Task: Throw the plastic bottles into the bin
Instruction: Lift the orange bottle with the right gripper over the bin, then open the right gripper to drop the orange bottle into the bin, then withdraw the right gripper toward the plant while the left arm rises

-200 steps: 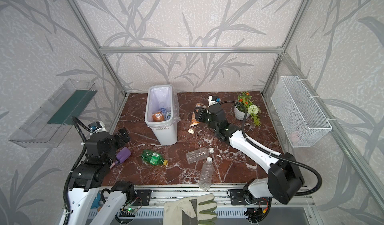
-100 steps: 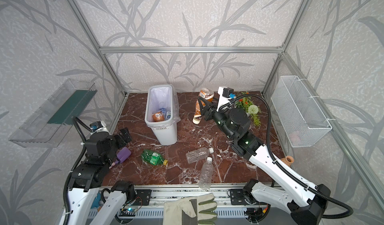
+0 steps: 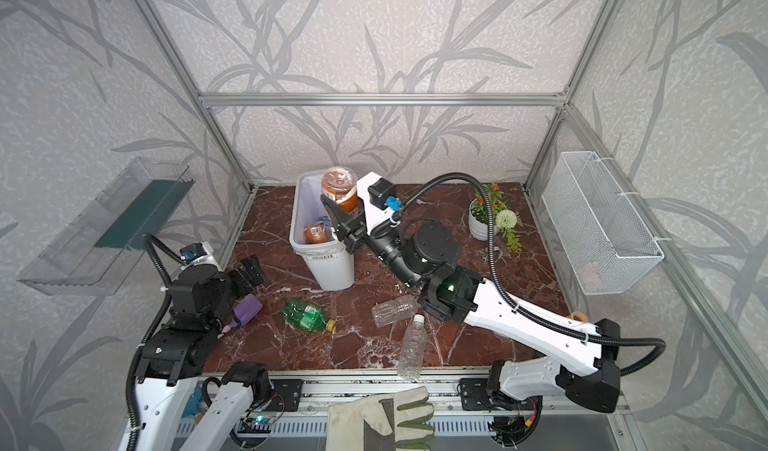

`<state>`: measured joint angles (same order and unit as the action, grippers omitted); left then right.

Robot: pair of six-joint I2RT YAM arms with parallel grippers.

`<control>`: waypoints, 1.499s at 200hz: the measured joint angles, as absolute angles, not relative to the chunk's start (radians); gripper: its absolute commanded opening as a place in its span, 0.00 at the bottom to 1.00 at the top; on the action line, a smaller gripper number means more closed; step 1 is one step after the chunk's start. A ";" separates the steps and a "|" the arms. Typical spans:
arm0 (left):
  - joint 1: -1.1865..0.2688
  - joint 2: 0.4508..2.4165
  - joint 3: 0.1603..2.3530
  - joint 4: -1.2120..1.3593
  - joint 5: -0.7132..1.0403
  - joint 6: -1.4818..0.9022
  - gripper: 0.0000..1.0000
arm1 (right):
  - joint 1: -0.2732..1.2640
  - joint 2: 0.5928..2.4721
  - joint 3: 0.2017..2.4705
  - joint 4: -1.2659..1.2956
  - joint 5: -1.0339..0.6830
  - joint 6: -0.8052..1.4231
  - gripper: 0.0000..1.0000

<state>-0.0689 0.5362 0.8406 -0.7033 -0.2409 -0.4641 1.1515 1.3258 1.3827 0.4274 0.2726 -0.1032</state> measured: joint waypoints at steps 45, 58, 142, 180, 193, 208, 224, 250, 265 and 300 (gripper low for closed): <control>-0.069 0.510 0.840 -0.703 -0.250 -0.463 0.99 | 1.227 1.499 1.492 0.511 0.281 -0.283 0.59; -0.069 0.511 0.840 -0.703 -0.251 -0.464 0.99 | 1.226 1.542 1.524 0.538 0.289 -0.321 0.59; -0.069 0.527 0.830 -0.701 -0.240 -0.459 0.99 | 0.921 1.858 1.919 0.018 0.260 -0.001 0.99; -0.069 0.517 0.845 -0.707 -0.241 -0.456 0.99 | 0.965 1.822 1.967 -0.079 0.235 0.011 0.99; -0.069 0.517 0.854 -0.709 -0.242 -0.455 0.99 | 0.974 1.790 1.967 -0.089 0.236 0.002 0.99; -0.069 0.517 0.862 -0.710 -0.242 -0.448 0.99 | 0.973 1.723 1.924 -0.078 0.252 -0.018 0.99; -0.069 0.509 0.863 -0.711 -0.243 -0.446 0.99 | 0.966 1.620 1.829 -0.052 0.282 -0.039 0.99; -0.069 0.488 0.864 -0.709 -0.238 -0.445 0.99 | 0.932 1.448 1.627 0.004 0.321 -0.040 0.99; -0.069 0.474 0.864 -0.705 -0.229 -0.445 0.99 | 0.882 1.366 1.497 0.028 0.331 -0.008 0.99; -0.069 0.450 0.871 -0.701 -0.185 -0.436 0.99 | 0.720 1.243 1.189 0.021 0.340 0.129 0.99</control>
